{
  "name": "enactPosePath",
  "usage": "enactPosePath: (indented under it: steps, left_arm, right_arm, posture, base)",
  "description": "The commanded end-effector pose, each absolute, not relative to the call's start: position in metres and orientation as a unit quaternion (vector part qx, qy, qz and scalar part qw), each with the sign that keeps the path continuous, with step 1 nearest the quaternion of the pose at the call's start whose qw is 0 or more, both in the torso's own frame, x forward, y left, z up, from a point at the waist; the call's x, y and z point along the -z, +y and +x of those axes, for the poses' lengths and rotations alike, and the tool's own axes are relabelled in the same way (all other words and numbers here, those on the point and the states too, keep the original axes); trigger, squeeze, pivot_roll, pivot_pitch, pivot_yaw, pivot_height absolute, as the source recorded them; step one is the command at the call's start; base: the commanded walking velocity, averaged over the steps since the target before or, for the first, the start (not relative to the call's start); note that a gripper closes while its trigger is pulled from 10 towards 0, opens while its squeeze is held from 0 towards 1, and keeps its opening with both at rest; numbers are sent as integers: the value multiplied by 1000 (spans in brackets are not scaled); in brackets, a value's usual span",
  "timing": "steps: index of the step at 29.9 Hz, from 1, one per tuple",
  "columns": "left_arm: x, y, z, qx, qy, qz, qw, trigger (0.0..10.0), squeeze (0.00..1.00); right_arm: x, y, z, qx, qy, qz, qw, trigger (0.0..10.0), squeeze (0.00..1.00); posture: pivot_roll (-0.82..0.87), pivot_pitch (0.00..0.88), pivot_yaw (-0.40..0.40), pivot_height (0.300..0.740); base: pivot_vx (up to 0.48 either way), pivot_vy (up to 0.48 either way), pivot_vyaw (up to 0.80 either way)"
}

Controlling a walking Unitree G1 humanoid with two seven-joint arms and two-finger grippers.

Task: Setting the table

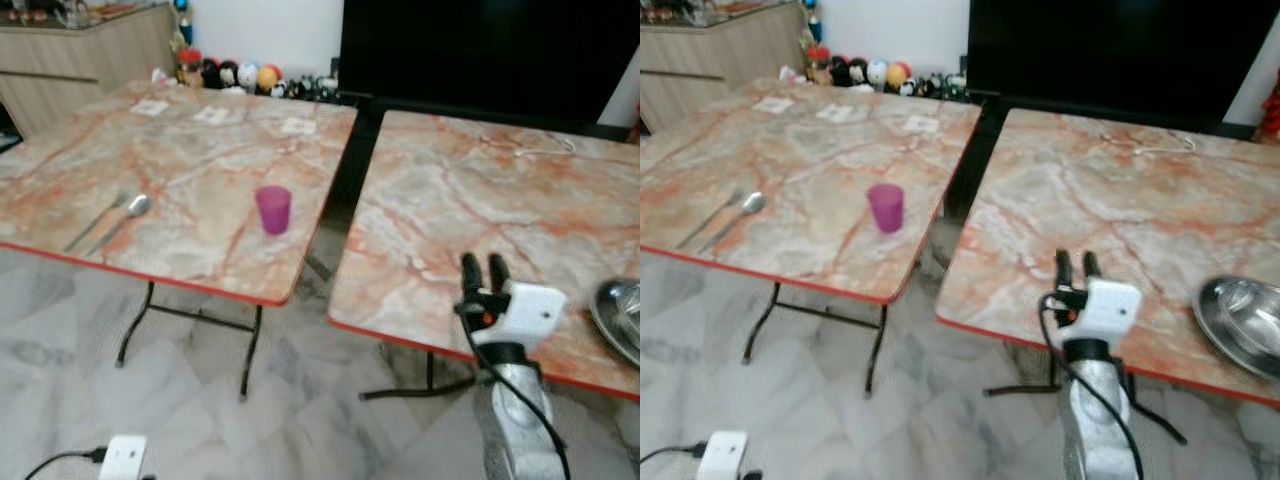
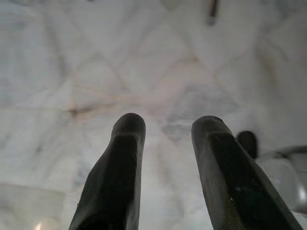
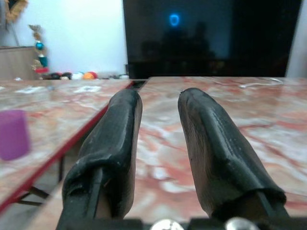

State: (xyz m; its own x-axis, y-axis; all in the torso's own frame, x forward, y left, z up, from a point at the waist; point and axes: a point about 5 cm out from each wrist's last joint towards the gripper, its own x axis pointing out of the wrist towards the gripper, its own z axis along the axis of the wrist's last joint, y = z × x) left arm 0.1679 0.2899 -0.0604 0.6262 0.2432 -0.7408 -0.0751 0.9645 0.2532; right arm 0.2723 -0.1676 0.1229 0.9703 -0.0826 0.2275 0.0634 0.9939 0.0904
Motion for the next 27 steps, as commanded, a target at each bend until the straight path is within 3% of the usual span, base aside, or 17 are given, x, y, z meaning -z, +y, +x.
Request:
enactPosePath:
  steps: [1, 27]
  left_arm:
    - [61, 286, 170, -84, 425, 96, 896, 10000, 0]
    - [61, 285, 171, -86, 423, 93, 897, 10000, 0]
  right_arm:
    - [-121, -178, 270, 58, -113, 34, 991, 10000, 0]
    - [-125, -172, 274, 61, -119, 24, 991, 10000, 0]
  posture:
    - [59, 27, 2, 740]
    - [65, 32, -4, 740]
  base:
    - [0, 480, 0]
    - [0, 480, 0]
